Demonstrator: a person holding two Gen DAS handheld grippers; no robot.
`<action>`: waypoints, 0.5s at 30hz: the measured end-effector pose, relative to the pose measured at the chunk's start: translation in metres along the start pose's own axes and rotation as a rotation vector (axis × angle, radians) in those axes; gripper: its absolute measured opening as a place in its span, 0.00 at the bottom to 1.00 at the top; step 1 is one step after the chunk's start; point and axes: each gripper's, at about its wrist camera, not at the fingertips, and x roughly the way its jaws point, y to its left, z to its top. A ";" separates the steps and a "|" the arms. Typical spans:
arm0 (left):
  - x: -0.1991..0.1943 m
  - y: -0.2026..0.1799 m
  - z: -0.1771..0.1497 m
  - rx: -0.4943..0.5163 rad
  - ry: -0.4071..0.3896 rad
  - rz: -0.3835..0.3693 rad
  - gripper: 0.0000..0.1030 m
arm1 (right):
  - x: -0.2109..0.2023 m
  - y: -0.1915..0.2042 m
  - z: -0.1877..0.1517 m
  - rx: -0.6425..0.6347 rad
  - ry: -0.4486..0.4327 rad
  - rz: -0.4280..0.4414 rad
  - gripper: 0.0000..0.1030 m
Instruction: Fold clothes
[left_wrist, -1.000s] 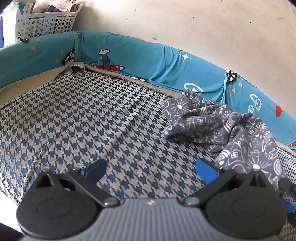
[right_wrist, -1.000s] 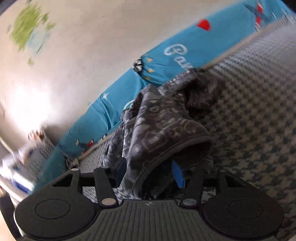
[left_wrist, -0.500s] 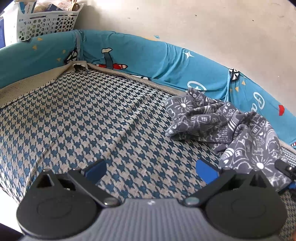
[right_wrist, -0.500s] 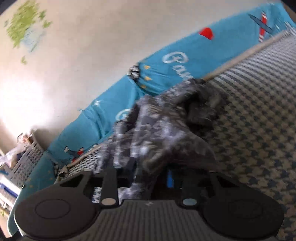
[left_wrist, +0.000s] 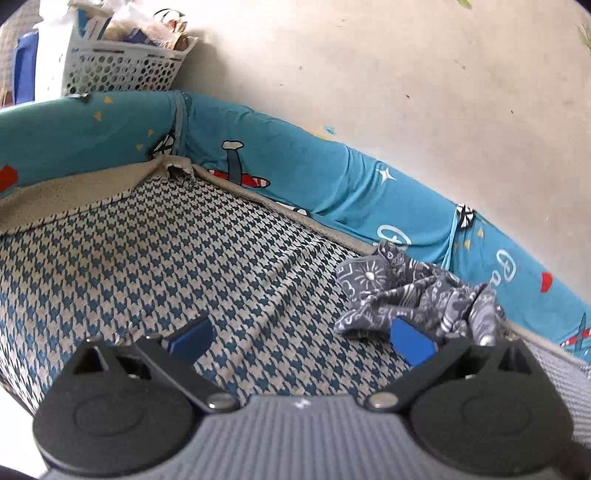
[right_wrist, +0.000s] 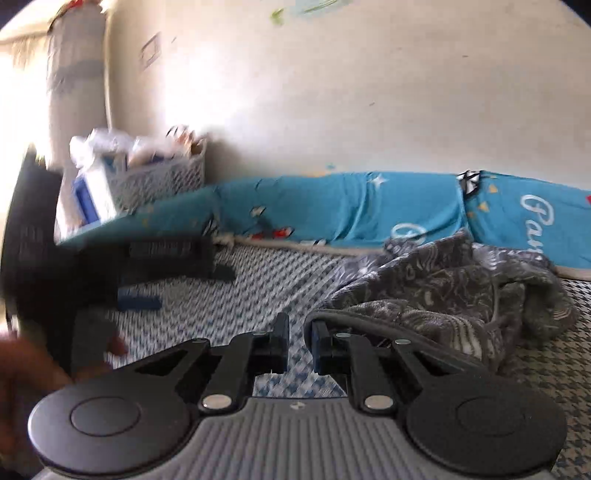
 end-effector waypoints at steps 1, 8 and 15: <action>0.000 0.002 0.000 -0.007 0.005 -0.002 1.00 | 0.002 0.003 -0.003 0.004 0.011 0.009 0.13; 0.009 -0.001 -0.006 0.033 0.100 -0.109 1.00 | 0.007 0.037 -0.023 -0.129 0.093 0.145 0.06; 0.015 -0.009 -0.015 0.055 0.149 -0.227 1.00 | -0.001 0.029 -0.038 -0.133 0.139 0.083 0.28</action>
